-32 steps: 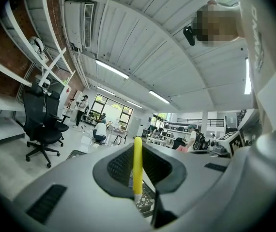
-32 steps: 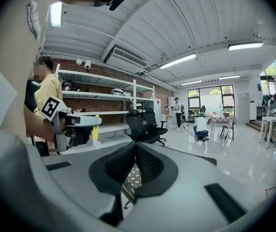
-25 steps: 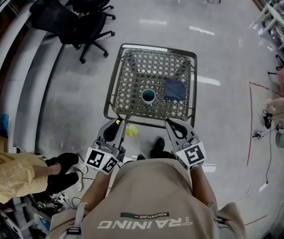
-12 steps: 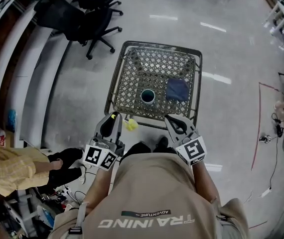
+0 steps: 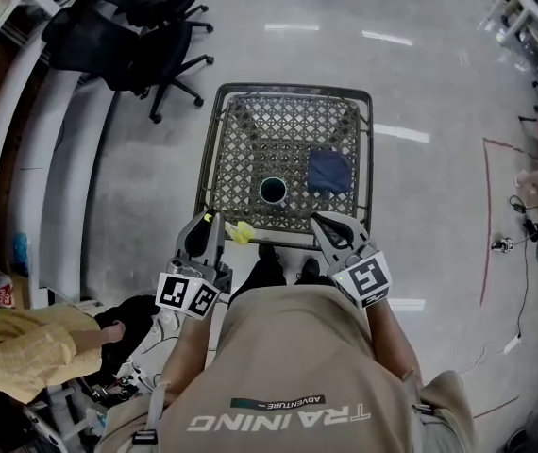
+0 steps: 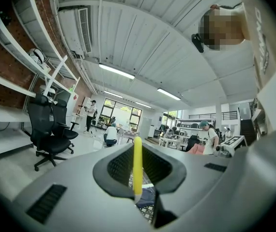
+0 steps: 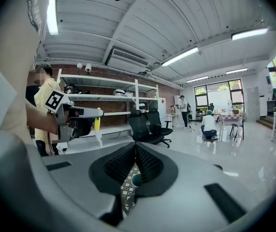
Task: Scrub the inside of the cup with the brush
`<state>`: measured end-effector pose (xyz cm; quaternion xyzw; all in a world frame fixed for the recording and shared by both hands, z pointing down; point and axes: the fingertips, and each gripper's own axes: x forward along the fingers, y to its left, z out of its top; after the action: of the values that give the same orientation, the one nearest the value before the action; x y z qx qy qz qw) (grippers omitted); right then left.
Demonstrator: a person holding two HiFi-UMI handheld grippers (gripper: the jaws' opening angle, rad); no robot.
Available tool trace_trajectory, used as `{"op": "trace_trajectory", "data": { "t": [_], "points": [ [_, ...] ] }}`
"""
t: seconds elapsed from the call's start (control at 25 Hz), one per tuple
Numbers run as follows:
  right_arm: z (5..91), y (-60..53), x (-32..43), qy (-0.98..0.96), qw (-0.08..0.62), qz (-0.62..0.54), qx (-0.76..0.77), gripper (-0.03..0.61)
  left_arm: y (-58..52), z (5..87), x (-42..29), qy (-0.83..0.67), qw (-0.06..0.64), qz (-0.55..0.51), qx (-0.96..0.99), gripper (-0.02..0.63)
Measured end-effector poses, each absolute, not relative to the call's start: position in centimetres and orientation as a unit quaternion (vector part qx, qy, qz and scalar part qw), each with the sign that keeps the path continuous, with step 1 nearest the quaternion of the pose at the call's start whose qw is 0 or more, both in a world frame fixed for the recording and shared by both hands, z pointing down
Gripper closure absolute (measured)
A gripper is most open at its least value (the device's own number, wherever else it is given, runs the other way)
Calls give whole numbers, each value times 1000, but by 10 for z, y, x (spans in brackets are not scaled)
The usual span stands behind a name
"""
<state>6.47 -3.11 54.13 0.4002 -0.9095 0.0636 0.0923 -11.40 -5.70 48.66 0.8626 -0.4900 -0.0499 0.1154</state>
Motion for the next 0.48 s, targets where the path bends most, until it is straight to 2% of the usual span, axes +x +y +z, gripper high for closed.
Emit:
{"op": "trace_trajectory", "data": {
  "t": [0.48],
  "points": [
    [529, -77, 44, -890, 112, 48, 439, 561, -128, 483, -124, -424, 128, -57, 895, 563]
  ]
}}
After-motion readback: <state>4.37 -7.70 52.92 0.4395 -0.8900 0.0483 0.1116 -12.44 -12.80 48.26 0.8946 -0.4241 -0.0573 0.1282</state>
